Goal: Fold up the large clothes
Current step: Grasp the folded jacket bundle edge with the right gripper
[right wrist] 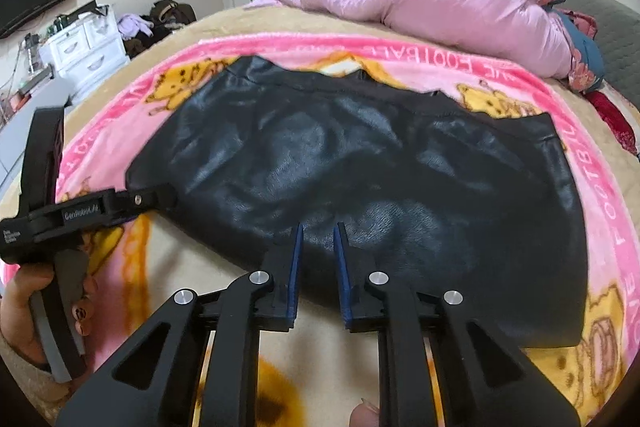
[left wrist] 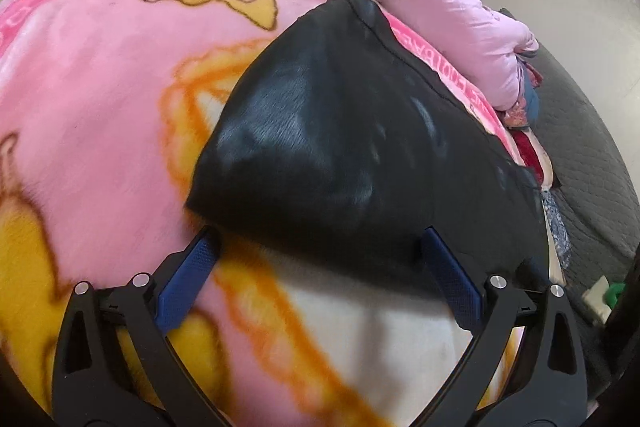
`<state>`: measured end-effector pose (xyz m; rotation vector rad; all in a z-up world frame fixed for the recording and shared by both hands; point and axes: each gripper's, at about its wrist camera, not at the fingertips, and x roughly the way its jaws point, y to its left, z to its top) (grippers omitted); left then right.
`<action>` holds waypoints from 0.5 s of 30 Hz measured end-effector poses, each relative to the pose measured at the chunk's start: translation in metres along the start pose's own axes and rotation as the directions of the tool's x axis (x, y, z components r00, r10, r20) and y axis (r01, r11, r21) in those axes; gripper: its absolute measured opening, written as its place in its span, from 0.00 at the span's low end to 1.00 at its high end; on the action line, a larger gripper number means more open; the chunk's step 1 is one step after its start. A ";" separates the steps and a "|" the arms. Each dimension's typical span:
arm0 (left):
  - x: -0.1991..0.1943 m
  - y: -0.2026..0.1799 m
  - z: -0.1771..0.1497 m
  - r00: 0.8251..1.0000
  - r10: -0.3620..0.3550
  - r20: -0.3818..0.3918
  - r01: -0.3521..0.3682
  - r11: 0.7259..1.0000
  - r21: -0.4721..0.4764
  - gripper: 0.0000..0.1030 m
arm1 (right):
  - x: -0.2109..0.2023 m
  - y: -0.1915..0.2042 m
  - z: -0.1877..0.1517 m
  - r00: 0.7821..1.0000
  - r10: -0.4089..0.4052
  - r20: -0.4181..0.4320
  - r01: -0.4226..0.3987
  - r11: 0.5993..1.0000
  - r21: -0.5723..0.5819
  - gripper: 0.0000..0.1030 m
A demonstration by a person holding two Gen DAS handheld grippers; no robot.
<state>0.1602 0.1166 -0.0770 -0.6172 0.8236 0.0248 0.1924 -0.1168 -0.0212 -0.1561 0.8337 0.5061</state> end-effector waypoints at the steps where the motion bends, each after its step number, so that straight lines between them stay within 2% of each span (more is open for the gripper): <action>1: 0.002 0.000 0.003 1.000 -0.001 0.006 0.001 1.000 -0.004 0.91 | 0.006 0.000 -0.003 1.000 -0.004 -0.020 0.004 1.000 0.005 0.13; 5: 0.012 0.002 0.010 0.999 -0.009 0.042 0.011 0.998 -0.066 0.91 | 0.019 -0.002 -0.012 1.000 -0.006 -0.026 0.006 1.000 0.007 0.13; 9: 0.013 0.000 0.011 0.996 -0.033 0.082 0.039 0.996 -0.079 0.89 | 0.029 -0.011 -0.018 0.999 0.022 -0.040 -0.020 0.998 0.055 0.13; 13: 0.004 0.002 0.013 0.990 -0.056 0.126 0.067 0.994 -0.090 0.52 | 0.028 -0.017 -0.015 0.997 0.062 -0.055 -0.058 0.995 0.083 0.13; 15: -0.001 0.007 0.013 0.985 -0.087 0.147 0.102 0.990 -0.097 0.46 | 0.019 -0.023 -0.001 0.993 0.102 -0.065 -0.094 0.988 0.119 0.13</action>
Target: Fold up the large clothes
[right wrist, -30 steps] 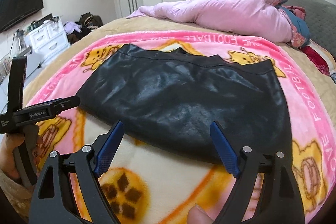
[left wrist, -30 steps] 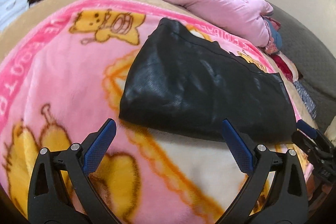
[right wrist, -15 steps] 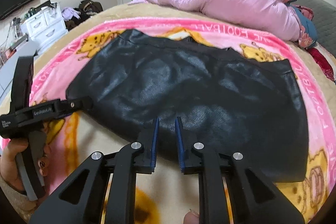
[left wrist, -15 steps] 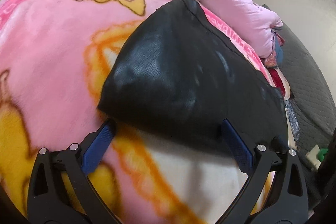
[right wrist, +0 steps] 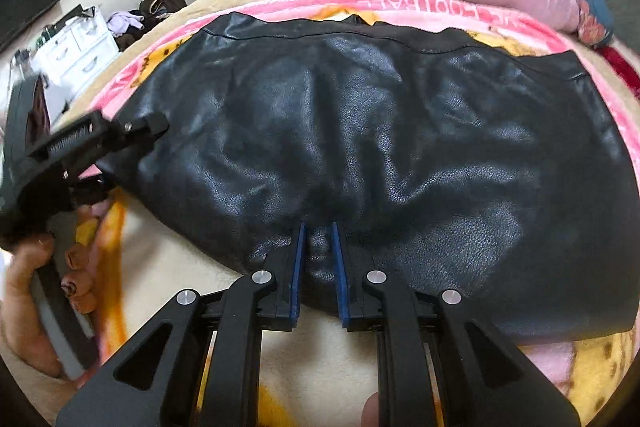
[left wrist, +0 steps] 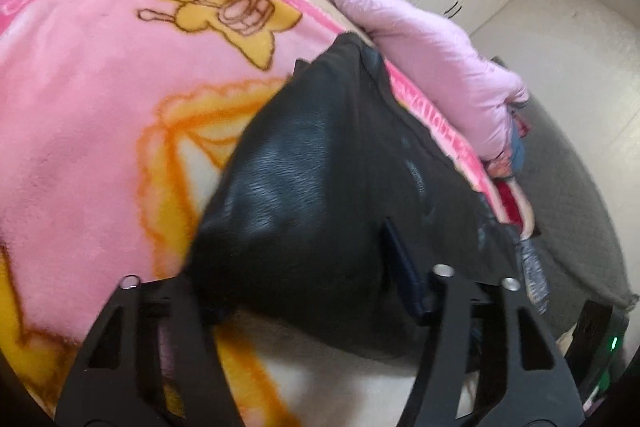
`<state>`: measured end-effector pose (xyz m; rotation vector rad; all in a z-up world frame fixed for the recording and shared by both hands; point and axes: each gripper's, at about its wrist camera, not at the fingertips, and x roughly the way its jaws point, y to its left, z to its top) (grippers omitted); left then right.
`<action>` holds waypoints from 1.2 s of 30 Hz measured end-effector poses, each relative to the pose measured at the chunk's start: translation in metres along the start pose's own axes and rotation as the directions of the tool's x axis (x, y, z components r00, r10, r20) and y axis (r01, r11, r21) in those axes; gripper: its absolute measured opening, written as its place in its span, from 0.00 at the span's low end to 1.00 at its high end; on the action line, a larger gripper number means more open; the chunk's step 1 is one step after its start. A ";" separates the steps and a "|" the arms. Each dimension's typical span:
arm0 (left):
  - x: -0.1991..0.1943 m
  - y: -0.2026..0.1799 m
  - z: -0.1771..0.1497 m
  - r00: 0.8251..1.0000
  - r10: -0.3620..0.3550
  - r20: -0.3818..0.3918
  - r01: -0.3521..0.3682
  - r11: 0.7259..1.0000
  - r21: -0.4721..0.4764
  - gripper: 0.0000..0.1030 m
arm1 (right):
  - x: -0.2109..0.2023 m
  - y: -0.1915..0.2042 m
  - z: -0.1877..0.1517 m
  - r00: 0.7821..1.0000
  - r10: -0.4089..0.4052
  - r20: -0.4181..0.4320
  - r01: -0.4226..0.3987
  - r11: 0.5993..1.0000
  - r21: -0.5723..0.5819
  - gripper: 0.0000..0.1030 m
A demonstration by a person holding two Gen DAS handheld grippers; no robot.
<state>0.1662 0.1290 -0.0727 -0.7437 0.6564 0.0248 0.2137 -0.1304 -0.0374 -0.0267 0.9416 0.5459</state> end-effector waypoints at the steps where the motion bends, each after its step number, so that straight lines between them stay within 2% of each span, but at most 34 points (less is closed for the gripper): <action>1: -0.002 0.000 0.001 1.000 -0.007 0.007 0.007 1.000 0.003 0.43 | -0.009 -0.002 0.008 0.999 0.007 0.036 -0.007 1.000 0.014 0.13; 3: -0.005 -0.004 0.001 1.000 -0.015 0.019 0.015 1.000 0.020 0.40 | -0.025 -0.003 0.026 0.993 0.008 0.117 -0.011 1.000 0.026 0.13; 5: -0.009 -0.008 0.003 0.999 -0.027 0.032 0.026 0.999 0.031 0.37 | -0.028 -0.003 0.049 0.989 -0.013 0.148 0.008 0.999 0.033 0.13; 8: -0.014 -0.014 0.005 0.998 -0.049 0.047 0.046 0.998 0.051 0.33 | -0.011 -0.009 0.078 0.992 -0.033 0.124 0.026 0.998 0.052 0.13; 10: -0.016 -0.018 0.007 0.997 -0.057 0.053 0.053 0.996 0.067 0.31 | 0.013 -0.017 0.092 0.994 -0.081 0.077 0.075 0.994 0.078 0.13; 12: -0.017 -0.023 0.008 0.996 -0.066 0.059 0.061 0.995 0.081 0.30 | 0.035 -0.023 0.093 0.991 -0.131 0.020 0.128 0.987 0.094 0.13; 13: -0.018 -0.024 0.009 0.996 -0.067 0.060 0.061 0.994 0.088 0.29 | 0.054 -0.029 0.091 0.991 -0.130 -0.037 0.133 0.984 0.115 0.12; 14: -0.018 -0.026 0.009 0.996 -0.074 0.058 0.069 0.993 0.095 0.28 | 0.066 -0.033 0.087 0.991 -0.124 -0.058 0.131 0.983 0.125 0.12; 19: -0.018 -0.038 0.011 0.994 -0.080 0.076 0.069 0.987 0.142 0.26 | 0.076 -0.027 0.074 0.986 -0.162 -0.038 0.164 0.983 0.077 0.12; 23: -0.021 -0.047 0.011 0.992 -0.084 0.092 0.068 0.983 0.171 0.26 | 0.071 -0.034 0.080 0.992 -0.109 -0.058 0.114 0.989 0.098 0.13; 25: -0.026 -0.055 0.011 0.991 -0.087 0.102 0.065 0.976 0.207 0.25 | 0.055 -0.036 0.092 0.996 -0.068 -0.062 0.076 0.989 0.129 0.24; 26: -0.027 -0.057 0.010 0.990 -0.089 0.106 0.064 0.973 0.220 0.25 | 0.038 -0.032 0.098 1.000 -0.026 -0.012 0.027 0.990 0.141 0.39; 28: -0.030 -0.064 0.008 0.990 -0.088 0.114 0.057 0.966 0.252 0.25 | 0.014 -0.019 0.112 0.998 0.047 0.037 -0.053 0.987 0.154 0.55; 30: -0.033 -0.071 0.005 0.989 -0.090 0.119 0.054 0.961 0.272 0.25 | -0.005 -0.004 0.128 0.987 0.154 0.047 -0.160 0.974 0.160 0.63; 31: -0.034 -0.075 0.003 0.988 -0.091 0.122 0.054 0.957 0.285 0.25 | -0.010 0.003 0.135 0.984 0.174 0.046 -0.179 0.972 0.151 0.69; 34: -0.039 -0.086 -0.003 0.987 -0.097 0.130 0.051 0.946 0.319 0.24 | -0.024 0.035 0.161 0.982 0.188 0.027 -0.189 0.979 0.071 0.82; 36: -0.042 -0.094 -0.007 0.985 -0.104 0.136 0.052 0.938 0.342 0.24 | -0.026 0.059 0.177 0.987 0.159 -0.016 -0.159 0.987 0.006 0.83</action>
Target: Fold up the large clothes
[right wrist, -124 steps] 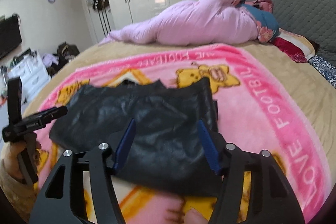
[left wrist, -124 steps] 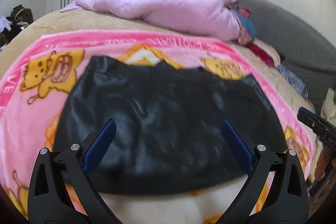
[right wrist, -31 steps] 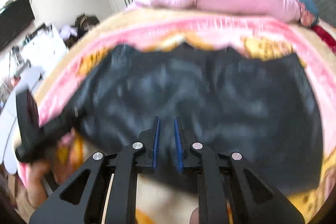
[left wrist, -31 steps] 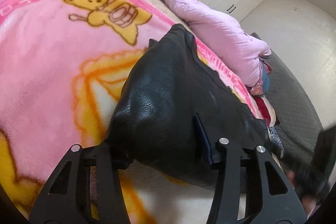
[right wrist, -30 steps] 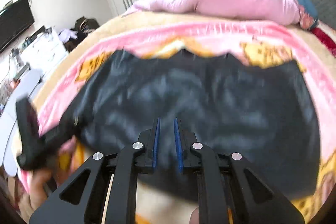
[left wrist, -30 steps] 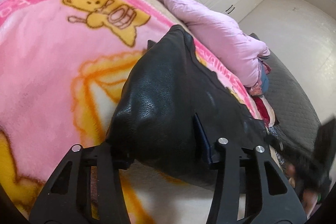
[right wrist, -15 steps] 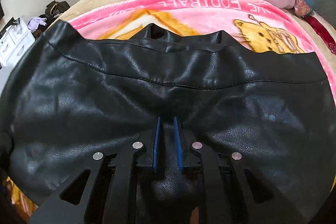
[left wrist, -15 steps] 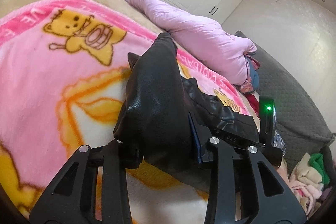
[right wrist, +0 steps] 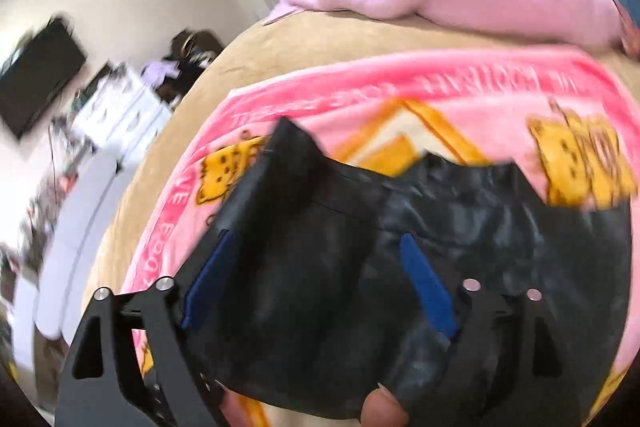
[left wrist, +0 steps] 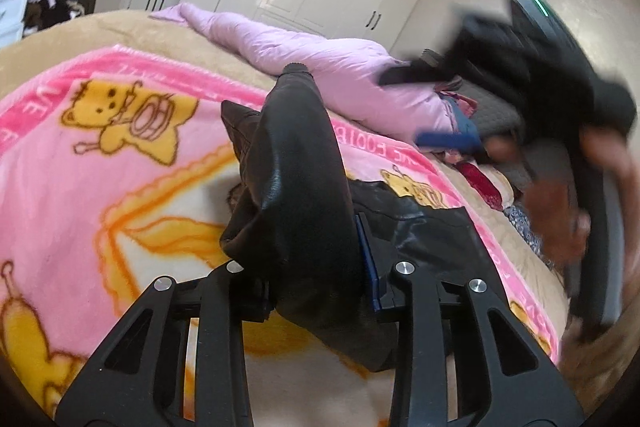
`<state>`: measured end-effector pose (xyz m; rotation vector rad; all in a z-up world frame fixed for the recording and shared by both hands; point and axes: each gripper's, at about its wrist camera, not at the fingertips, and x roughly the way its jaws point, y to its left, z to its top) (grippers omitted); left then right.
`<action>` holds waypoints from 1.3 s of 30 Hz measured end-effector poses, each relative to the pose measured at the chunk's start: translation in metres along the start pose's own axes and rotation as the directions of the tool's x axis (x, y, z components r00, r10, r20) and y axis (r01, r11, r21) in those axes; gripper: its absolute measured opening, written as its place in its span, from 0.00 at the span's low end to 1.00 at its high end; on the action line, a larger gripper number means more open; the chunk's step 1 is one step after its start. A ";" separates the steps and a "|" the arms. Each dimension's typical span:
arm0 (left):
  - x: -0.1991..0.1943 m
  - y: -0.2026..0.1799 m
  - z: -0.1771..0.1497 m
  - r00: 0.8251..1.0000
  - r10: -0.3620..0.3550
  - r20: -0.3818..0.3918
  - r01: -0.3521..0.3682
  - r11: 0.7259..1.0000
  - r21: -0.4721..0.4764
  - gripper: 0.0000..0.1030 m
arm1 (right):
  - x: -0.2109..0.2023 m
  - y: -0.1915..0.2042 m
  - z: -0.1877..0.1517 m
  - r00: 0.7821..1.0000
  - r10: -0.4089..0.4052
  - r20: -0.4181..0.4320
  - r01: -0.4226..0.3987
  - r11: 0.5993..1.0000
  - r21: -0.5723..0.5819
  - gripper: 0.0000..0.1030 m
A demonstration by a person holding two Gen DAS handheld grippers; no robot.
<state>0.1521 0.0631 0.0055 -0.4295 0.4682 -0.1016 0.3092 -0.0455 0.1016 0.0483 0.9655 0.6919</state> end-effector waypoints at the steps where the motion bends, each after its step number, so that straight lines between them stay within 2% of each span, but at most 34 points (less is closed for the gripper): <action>1: -0.001 -0.005 -0.001 1.000 -0.003 0.005 0.003 1.000 0.014 0.24 | 0.002 0.006 0.006 1.000 0.001 -0.015 -0.001 1.000 -0.011 0.83; 3: -0.003 -0.014 -0.002 1.000 -0.010 0.012 0.009 0.999 0.033 0.24 | 0.011 0.024 0.018 0.998 -0.004 -0.062 0.001 0.999 -0.041 0.83; 5: -0.005 -0.021 -0.003 1.000 -0.019 0.016 0.018 0.999 0.042 0.24 | 0.024 0.041 0.025 0.989 -0.053 -0.136 0.042 0.996 -0.084 0.83; 8: -0.006 -0.034 -0.003 0.999 -0.031 0.018 0.030 0.997 0.070 0.24 | 0.043 0.056 0.024 0.965 -0.119 -0.234 0.092 0.988 -0.126 0.83; 11: -0.006 -0.040 -0.004 0.999 -0.035 0.018 0.033 0.997 0.077 0.24 | 0.055 0.064 0.013 0.937 -0.224 -0.267 0.170 0.963 -0.210 0.82; 12: -0.006 -0.040 -0.004 0.999 -0.033 0.018 0.031 0.996 0.079 0.24 | 0.056 0.064 0.009 0.932 -0.245 -0.269 0.188 0.957 -0.221 0.77; 13: -0.005 -0.039 -0.004 0.999 -0.029 0.017 0.028 0.996 0.080 0.24 | 0.058 0.062 0.006 0.927 -0.256 -0.275 0.197 0.954 -0.225 0.64; 15: -0.005 -0.039 -0.003 1.000 -0.023 0.012 0.022 0.997 0.079 0.24 | 0.060 0.050 0.001 0.924 -0.249 -0.290 0.194 0.959 -0.206 0.47; 17: -0.005 -0.039 -0.003 1.000 -0.028 0.003 0.028 0.997 0.074 0.24 | 0.057 0.039 0.001 0.932 -0.206 -0.299 0.162 0.973 -0.165 0.46; 19: -0.006 -0.042 -0.004 1.000 -0.020 0.001 0.019 0.996 0.089 0.24 | 0.050 0.032 0.000 0.945 -0.159 -0.287 0.121 0.982 -0.147 0.33; 22: -0.008 -0.051 -0.003 1.000 -0.025 -0.004 0.025 0.994 0.110 0.26 | 0.032 0.030 -0.002 0.964 -0.119 -0.237 0.079 0.982 -0.170 0.21; 26: -0.014 -0.073 0.000 0.998 -0.066 -0.013 0.067 0.984 0.163 0.37 | -0.002 0.005 -0.003 0.981 -0.090 -0.172 0.066 0.988 -0.139 0.17; 30: -0.021 -0.104 0.002 0.993 -0.115 -0.012 0.114 0.968 0.224 0.57 | -0.045 -0.044 -0.007 0.993 -0.058 -0.100 0.055 0.998 -0.037 0.14; 33: -0.025 -0.122 0.001 0.990 -0.144 -0.009 0.142 0.959 0.247 0.59 | -0.067 -0.072 -0.013 0.997 -0.040 -0.066 0.040 0.999 0.004 0.13; 35: -0.027 -0.131 0.001 0.987 -0.161 -0.012 0.158 0.955 0.250 0.66 | -0.082 -0.094 -0.019 0.999 -0.022 -0.037 0.023 0.999 0.035 0.12; 38: -0.032 -0.142 0.001 0.981 -0.192 -0.020 0.191 0.948 0.253 0.70 | -0.100 -0.125 -0.030 1.000 0.014 0.007 -0.015 0.997 0.078 0.12; 39: -0.035 -0.143 0.003 0.977 -0.211 -0.017 0.209 0.946 0.250 0.75 | -0.104 -0.133 -0.034 0.999 0.027 0.018 -0.029 0.996 0.090 0.12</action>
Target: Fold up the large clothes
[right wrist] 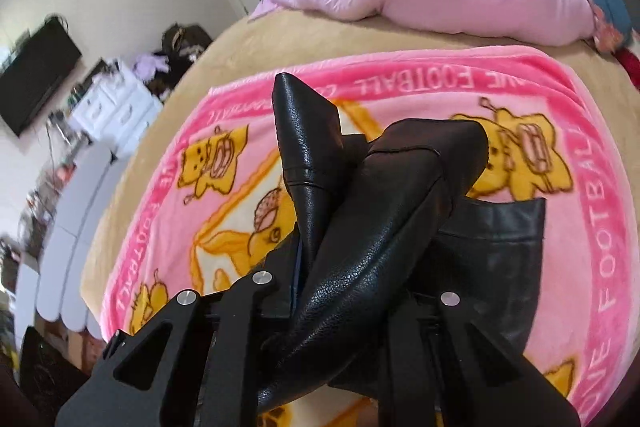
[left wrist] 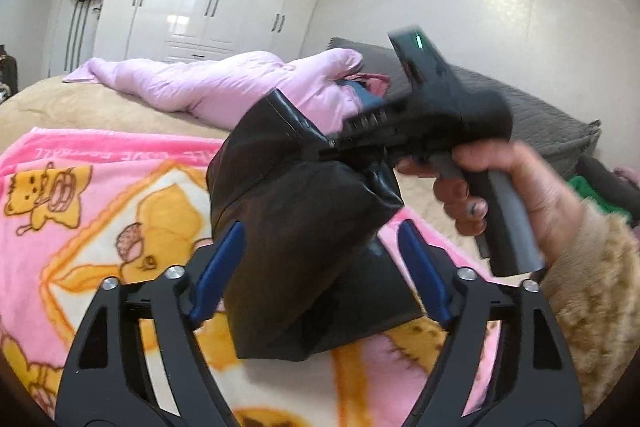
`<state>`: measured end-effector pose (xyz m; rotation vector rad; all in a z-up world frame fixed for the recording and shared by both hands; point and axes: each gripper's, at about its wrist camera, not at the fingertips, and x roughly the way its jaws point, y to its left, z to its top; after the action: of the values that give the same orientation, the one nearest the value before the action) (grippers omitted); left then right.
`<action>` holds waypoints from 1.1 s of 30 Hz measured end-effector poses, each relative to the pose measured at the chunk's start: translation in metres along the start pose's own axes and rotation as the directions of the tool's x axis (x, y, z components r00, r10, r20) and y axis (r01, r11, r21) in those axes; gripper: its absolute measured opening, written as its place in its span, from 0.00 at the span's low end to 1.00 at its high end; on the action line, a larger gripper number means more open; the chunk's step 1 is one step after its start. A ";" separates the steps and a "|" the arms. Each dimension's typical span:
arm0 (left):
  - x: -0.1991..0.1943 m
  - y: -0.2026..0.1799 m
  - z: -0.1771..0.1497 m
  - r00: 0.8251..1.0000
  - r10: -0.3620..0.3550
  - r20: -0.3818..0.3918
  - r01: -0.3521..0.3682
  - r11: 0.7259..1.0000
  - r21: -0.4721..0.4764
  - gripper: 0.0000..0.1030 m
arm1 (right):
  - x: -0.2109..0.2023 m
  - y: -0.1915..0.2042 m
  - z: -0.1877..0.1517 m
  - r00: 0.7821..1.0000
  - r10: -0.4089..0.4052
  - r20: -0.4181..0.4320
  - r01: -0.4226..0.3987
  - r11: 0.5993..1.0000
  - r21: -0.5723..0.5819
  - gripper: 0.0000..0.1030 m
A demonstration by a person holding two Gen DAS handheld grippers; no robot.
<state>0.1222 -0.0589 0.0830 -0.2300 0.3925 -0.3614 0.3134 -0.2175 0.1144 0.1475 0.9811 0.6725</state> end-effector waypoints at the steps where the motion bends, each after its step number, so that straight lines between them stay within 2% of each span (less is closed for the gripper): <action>1: -0.003 0.001 0.003 1.000 -0.012 0.014 0.012 1.000 -0.007 0.79 | -0.005 -0.011 -0.004 1.000 0.016 0.012 -0.017 1.000 0.016 0.12; 4: -0.001 0.019 0.014 1.000 0.014 0.023 -0.012 0.998 -0.059 0.80 | -0.019 -0.046 -0.018 0.998 0.046 0.042 -0.048 0.998 0.051 0.12; 7: 0.027 0.047 0.018 0.995 0.087 -0.045 -0.091 0.991 -0.099 0.80 | -0.024 -0.075 -0.029 0.995 0.068 0.067 -0.074 0.993 0.089 0.12; 10: 0.066 0.072 0.007 0.988 0.065 -0.143 -0.088 0.982 -0.166 0.80 | -0.023 -0.103 -0.041 0.993 0.083 0.078 -0.093 0.987 0.134 0.12; 12: 0.095 0.086 -0.006 0.976 0.014 -0.218 -0.063 0.973 -0.220 0.80 | -0.017 -0.127 -0.053 0.993 0.090 0.077 -0.103 0.977 0.184 0.13; 15: 0.131 0.091 -0.026 0.952 -0.053 -0.301 -0.032 0.963 -0.269 0.80 | -0.006 -0.152 -0.067 0.996 0.061 0.060 -0.074 0.968 0.240 0.26; 16: 0.145 0.089 -0.036 0.937 -0.081 -0.339 -0.016 0.961 -0.275 0.80 | -0.002 -0.162 -0.075 0.996 0.063 0.055 -0.076 0.958 0.276 0.36; 17: 0.152 0.089 -0.040 0.931 -0.094 -0.354 -0.009 0.960 -0.280 0.80 | 0.000 -0.171 -0.082 0.998 0.053 0.041 -0.063 0.950 0.306 0.46; 18: 0.157 0.084 -0.046 0.926 -0.103 -0.364 -0.004 0.960 -0.280 0.81 | 0.002 -0.178 -0.087 0.999 0.036 0.018 -0.040 0.944 0.327 0.63; 19: 0.159 0.079 -0.048 0.922 -0.104 -0.372 -0.001 0.963 -0.271 0.81 | 0.002 -0.182 -0.090 0.999 0.036 0.005 -0.036 0.942 0.334 0.69; 22: 0.162 0.068 -0.054 0.921 -0.079 -0.383 -0.014 0.972 -0.234 0.81 | -0.008 -0.188 -0.091 0.999 0.020 0.030 -0.030 0.931 0.365 0.71; 24: 0.163 0.060 -0.054 0.920 -0.058 -0.388 -0.026 0.978 -0.207 0.81 | -0.012 -0.188 -0.087 0.998 0.027 0.049 -0.044 0.920 0.389 0.77; 26: 0.163 0.055 -0.053 0.920 -0.039 -0.391 -0.036 0.982 -0.184 0.81 | -0.006 -0.180 -0.078 0.998 0.050 0.029 -0.057 0.920 0.388 0.78; 28: 0.164 0.053 -0.052 0.919 -0.026 -0.393 -0.044 0.985 -0.170 0.82 | 0.004 -0.165 -0.067 0.999 -0.030 -0.011 0.032 0.935 0.353 0.79; 29: 0.164 0.051 -0.052 0.919 -0.019 -0.394 -0.049 0.986 -0.161 0.82 | 0.008 -0.156 -0.062 0.997 -0.075 -0.025 0.079 0.944 0.321 0.71; 30: 0.166 0.050 -0.051 0.918 -0.012 -0.397 -0.054 0.987 -0.153 0.82 | 0.013 -0.147 -0.057 0.988 -0.148 -0.048 0.156 0.946 0.285 0.33; 31: 0.167 0.049 -0.049 0.915 -0.004 -0.403 -0.060 0.987 -0.147 0.82 | 0.015 -0.135 -0.052 0.975 -0.215 -0.048 0.220 0.947 0.233 0.21; 32: 0.166 0.050 -0.047 0.915 0.003 -0.403 -0.066 0.987 -0.143 0.82 | 0.011 -0.127 -0.048 0.977 -0.212 -0.009 0.210 0.957 0.201 0.15; 33: 0.161 0.050 -0.042 0.923 0.015 -0.386 -0.071 0.988 -0.134 0.83 | 0.004 -0.123 -0.047 0.981 -0.189 0.038 0.180 0.967 0.180 0.12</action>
<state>0.2588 -0.0818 -0.0224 -0.2932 0.8126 -0.3343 0.3328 -0.3206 0.0350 0.2262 0.9869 0.4085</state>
